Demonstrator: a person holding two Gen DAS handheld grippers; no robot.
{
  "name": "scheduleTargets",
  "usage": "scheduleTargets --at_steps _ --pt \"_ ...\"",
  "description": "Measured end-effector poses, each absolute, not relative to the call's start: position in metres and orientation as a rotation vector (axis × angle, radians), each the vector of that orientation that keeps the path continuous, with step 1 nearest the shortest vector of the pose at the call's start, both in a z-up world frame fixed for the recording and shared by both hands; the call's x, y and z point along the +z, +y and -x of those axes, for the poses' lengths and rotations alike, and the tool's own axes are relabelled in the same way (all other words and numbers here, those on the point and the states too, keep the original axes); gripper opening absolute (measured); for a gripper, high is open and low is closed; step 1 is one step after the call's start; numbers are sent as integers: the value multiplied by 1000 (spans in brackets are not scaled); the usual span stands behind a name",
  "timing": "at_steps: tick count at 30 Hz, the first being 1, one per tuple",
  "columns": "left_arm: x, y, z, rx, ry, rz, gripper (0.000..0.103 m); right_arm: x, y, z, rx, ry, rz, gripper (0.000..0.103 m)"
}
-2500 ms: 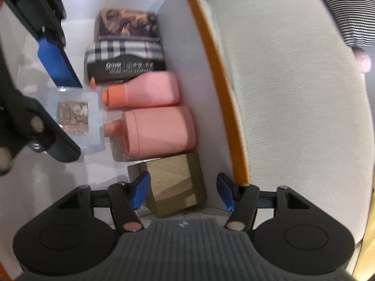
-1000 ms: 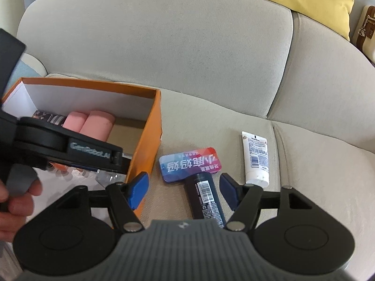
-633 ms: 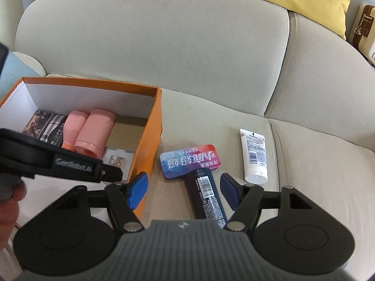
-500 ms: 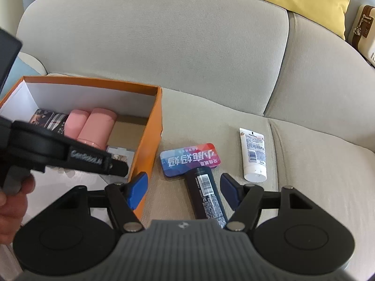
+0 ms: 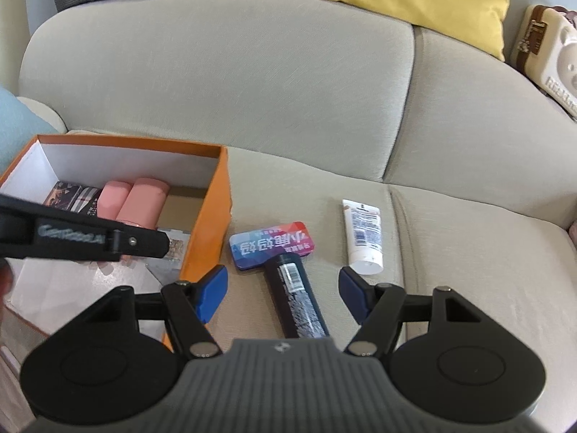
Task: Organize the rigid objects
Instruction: 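Move both grippers back out of the box toward the sofa items, then grasp the dark blue spray can with the left gripper while the right grasps the white tube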
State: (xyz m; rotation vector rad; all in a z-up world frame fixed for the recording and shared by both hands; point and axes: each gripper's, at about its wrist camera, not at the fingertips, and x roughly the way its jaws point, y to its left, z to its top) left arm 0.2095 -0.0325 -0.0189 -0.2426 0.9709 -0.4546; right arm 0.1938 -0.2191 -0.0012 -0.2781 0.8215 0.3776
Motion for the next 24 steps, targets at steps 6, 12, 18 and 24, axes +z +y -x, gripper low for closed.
scheduleTargets --at_steps 6,12,18,24 --pt "-5 -73 -186 -564 930 187 19 4 -252 -181 367 812 233 68" --pt "-1 -99 -161 -654 946 110 19 -7 -292 -170 342 853 153 61" --pt "-19 -132 -151 -688 1023 16 26 -31 -328 -166 297 937 76 52" --pt "-36 -150 -171 -588 1087 37 40 -48 -351 -173 285 971 3 45"
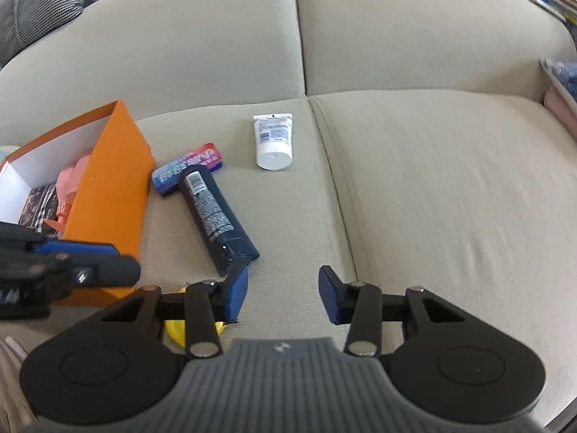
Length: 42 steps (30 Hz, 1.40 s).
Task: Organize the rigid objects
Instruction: 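Grasp the dark blue spray can with the left gripper while the right grasps the white tube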
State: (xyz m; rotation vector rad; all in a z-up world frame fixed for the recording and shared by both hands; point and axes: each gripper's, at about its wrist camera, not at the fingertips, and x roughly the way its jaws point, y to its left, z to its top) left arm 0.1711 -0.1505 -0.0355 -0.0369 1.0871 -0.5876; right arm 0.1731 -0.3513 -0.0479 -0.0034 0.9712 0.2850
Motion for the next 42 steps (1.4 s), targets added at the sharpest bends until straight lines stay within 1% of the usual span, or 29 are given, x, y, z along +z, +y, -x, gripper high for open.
scheduleTargets --at_steps 3,4,8,13,23,26,29,33,37,39,42 --pt "-39 -164 -189 -539 1105 42 52 -54 -353 -183 297 977 -15 42" --pt "-41 -168 -196 -516 1119 43 52 -56 -353 -187 301 976 -17 42" --pt "-55 -185 -229 -381 1205 77 52 -63 -357 -205 297 973 -30 42" --pt "-77 -203 -254 -256 1251 54 53 -77 -361 -231 318 976 -43 42" --pt "-118 -201 -272 -153 1328 62 53 -99 -360 -276 417 996 -70 43" --pt "-121 -197 -273 -166 1313 75 52 -102 -360 -287 437 994 -71 43" --pt "-117 -196 -279 -189 1278 63 48 -105 -360 -302 448 994 -95 43" --pt "-112 -197 -289 -227 1228 24 37 -107 -361 -324 441 1012 -158 43" --pt "-113 -190 -306 -230 1222 34 36 -107 -353 -342 449 1013 -195 44" --pt "-110 -190 -310 -237 1234 32 37 -109 -346 -354 440 1019 -198 55" --pt "-108 -186 -311 -256 1254 24 39 -116 -335 -370 458 1053 -216 56"
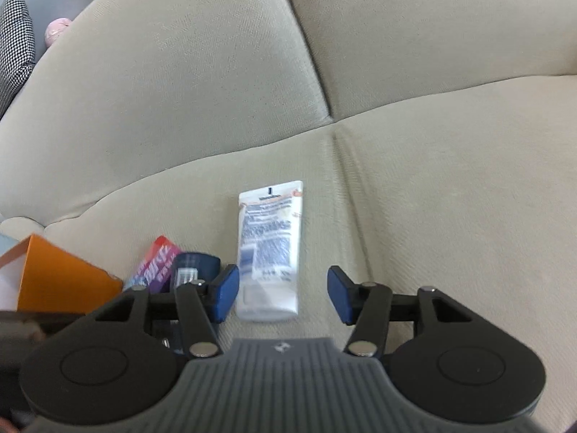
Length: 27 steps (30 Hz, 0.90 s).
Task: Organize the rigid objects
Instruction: 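Grasp the dark blue spray can with the left gripper while the right grasps the white tube, then lift the spray can and white tube toward the orange box with both grippers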
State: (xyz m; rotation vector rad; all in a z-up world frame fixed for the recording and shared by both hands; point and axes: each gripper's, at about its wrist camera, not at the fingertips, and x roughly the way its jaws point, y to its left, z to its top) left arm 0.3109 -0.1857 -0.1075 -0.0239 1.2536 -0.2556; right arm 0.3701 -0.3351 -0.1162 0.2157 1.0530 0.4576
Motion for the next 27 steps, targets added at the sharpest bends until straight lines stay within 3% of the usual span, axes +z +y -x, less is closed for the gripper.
scheduleTargets --at_steps 7,12,23,27 --pt "-125 -180 -317 -282 1309 119 43 -135 -321 -390 470 1116 -241 53" --pt "-123 -181 -309 -273 1284 98 42 -130 -318 -387 460 1107 -195 40" --pt "-104 -164 -263 -362 1195 157 41 -111 -355 -329 415 1107 -196 38" --pt "-70 -154 -236 -410 1139 177 41 -92 -361 -295 418 1084 -219 38"
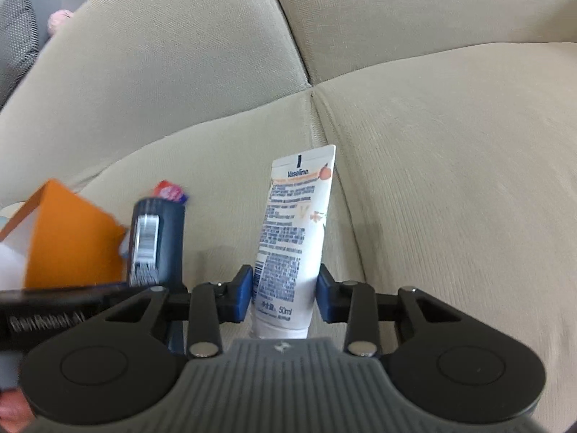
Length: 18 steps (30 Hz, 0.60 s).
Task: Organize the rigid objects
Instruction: 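Lift the spray can and white tube toward the orange box with both grippers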
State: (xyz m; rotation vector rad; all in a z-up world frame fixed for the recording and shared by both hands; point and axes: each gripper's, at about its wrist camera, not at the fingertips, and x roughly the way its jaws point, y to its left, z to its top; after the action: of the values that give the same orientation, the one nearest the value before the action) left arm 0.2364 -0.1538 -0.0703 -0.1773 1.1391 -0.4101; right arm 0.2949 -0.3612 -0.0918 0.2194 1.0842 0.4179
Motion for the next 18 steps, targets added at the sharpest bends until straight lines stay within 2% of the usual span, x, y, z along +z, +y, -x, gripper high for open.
scheduleTargets --at_steps 11,18 --pt "32 -86 -191 -504 968 1 41 18 -323 -235 671 915 -171 38" --pt "37 -36 -173 -525 970 -311 41 59 -264 -210 865 874 -38 38"
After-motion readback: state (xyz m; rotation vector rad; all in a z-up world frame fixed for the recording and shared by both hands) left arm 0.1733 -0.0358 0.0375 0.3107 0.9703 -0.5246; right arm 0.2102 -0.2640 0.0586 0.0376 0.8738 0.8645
